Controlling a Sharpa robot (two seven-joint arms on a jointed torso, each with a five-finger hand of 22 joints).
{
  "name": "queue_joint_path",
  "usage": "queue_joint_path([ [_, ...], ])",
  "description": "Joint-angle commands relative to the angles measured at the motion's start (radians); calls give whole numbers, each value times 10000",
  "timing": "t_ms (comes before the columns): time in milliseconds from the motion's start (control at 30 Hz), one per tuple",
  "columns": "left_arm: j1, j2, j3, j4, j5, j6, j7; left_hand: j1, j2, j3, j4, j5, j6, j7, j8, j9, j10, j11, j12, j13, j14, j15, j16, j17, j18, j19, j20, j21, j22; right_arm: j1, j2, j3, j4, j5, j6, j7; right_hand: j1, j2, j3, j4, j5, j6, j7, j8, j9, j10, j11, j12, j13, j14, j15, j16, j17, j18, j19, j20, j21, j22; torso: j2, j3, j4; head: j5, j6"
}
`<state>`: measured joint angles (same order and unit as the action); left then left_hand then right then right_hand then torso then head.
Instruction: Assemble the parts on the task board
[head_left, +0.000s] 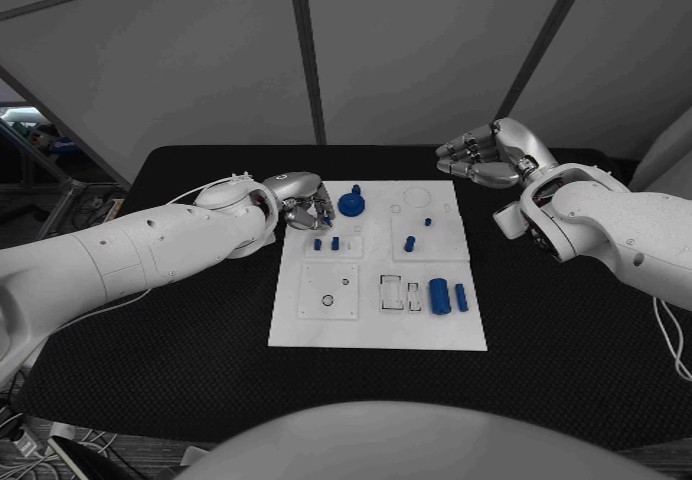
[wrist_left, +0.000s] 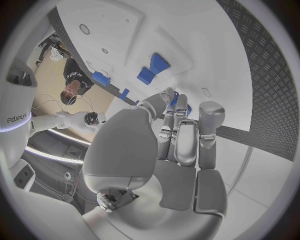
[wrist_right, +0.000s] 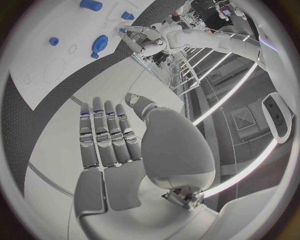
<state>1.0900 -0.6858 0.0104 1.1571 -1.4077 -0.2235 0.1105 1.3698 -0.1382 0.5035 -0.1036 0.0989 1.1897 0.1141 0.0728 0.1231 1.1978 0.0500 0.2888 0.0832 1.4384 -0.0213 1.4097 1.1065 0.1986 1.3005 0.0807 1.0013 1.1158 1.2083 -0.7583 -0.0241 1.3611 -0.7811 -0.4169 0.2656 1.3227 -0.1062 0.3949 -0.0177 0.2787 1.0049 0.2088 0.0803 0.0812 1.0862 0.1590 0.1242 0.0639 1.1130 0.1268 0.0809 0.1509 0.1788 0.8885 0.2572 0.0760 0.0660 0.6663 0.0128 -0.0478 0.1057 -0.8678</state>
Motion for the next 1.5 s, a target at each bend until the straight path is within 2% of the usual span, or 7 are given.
queue_joint_path([
  [33, 6, 40, 8, -12, 52, 58, 1, -95, 25, 44, -22, 22, 28, 48, -15, -4, 69, 17, -69, -5, 75, 13, 56, 0, -681, 31, 30, 49, 16, 16, 7, 7, 15, -13, 18, 57, 0, -55, 54, -2, 51, 3, 75, -37, -8, -68, 16, 3, -12, -35, 20, 14, -12, 66, 60, 20, -39, 3, 0, 4, -11, 6, -7],
  [967, -7, 256, 11, -187, 51, 280, -124, -101, 44, 58, -25, 18, 54, 43, -9, -6, 115, 10, -94, 5, 57, 13, 38, -66, -677, 23, 32, 42, 20, 16, 45, 7, 3, -13, 23, 56, 0, -55, 54, -2, 51, 3, 75, -37, -8, -68, 16, 3, -12, -35, 20, 14, -12, 66, 60, 20, -39, 3, 0, 3, 3, -7, -49],
  [1500, -7, 344, 11, -287, 49, 415, -137, -192, -20, -4, -22, -1, 95, -1, -2, -14, 217, -20, -134, 45, -11, -2, -19, -228, -649, -46, 31, -65, -33, 16, 44, 7, 4, -13, 25, 52, 0, -55, 54, -2, 51, 3, 75, -37, -8, -68, 16, 3, -12, -35, 20, 14, -12, 66, 60, 20, -39, 3, 3, 5, -3, -26, -49],
])
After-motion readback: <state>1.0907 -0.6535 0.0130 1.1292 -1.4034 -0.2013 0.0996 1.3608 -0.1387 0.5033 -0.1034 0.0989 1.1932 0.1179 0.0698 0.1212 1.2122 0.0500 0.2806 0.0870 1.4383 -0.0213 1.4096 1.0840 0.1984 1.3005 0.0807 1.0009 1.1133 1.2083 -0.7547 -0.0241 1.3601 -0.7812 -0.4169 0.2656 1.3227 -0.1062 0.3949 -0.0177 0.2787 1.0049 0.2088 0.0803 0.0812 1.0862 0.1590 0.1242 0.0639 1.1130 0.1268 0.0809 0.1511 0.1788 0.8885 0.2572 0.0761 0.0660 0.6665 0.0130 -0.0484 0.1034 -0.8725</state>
